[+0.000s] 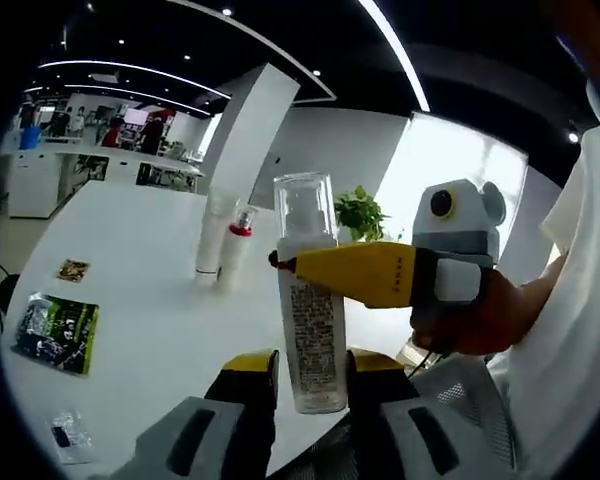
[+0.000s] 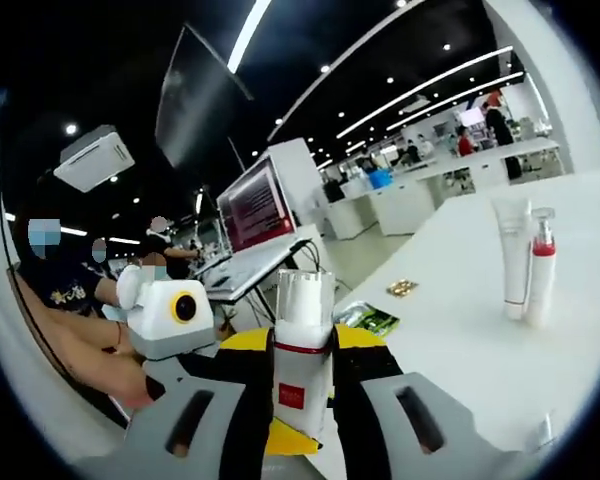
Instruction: Arrange the skincare products in the storage area until every visible bottle or jar stands upright without overlapping.
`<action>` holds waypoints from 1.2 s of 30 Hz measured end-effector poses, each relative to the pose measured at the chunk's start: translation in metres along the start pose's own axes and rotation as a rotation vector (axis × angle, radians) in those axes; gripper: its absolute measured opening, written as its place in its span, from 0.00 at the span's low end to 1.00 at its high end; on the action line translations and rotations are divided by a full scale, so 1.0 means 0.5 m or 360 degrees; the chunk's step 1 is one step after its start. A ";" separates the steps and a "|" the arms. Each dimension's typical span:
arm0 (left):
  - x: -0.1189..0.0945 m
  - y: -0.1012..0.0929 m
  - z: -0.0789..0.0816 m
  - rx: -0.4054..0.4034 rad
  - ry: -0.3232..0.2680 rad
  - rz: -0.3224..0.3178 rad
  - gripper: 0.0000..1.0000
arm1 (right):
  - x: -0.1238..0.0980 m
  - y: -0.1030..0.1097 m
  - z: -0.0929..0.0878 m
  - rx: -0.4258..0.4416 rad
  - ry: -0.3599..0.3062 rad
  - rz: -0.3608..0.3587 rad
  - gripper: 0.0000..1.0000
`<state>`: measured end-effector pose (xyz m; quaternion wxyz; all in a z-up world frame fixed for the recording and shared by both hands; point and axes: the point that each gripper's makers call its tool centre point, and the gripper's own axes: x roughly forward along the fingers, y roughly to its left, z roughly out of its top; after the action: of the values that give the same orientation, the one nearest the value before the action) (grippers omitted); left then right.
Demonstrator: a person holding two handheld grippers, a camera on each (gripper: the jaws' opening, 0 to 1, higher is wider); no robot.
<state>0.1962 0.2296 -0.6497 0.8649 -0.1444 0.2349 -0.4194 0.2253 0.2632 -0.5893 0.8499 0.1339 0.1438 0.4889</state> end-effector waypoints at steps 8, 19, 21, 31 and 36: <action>0.005 -0.010 -0.025 -0.0021 0.0116 -0.0049 0.20 | -0.024 -0.008 -0.022 0.0044 0.0095 0.0052 0.21; 0.015 -0.049 -0.016 -0.0085 0.0080 -0.0218 0.20 | -0.062 -0.003 -0.061 0.0145 0.0232 0.0175 0.22; 0.017 -0.057 -0.017 -0.0136 0.0086 -0.0273 0.20 | -0.065 -0.002 -0.061 0.0197 0.0255 0.0197 0.22; 0.022 -0.065 -0.034 -0.0129 0.0151 -0.0313 0.20 | -0.074 -0.001 -0.063 0.0214 0.0291 0.0207 0.21; 0.024 -0.070 -0.059 -0.0028 0.0258 -0.0250 0.21 | -0.083 0.014 -0.083 0.0035 0.0365 0.0271 0.19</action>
<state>0.1640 0.1973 -0.6626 0.8064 -0.1355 0.2955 -0.4941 0.1843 0.2342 -0.6205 0.7819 0.0982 0.2336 0.5696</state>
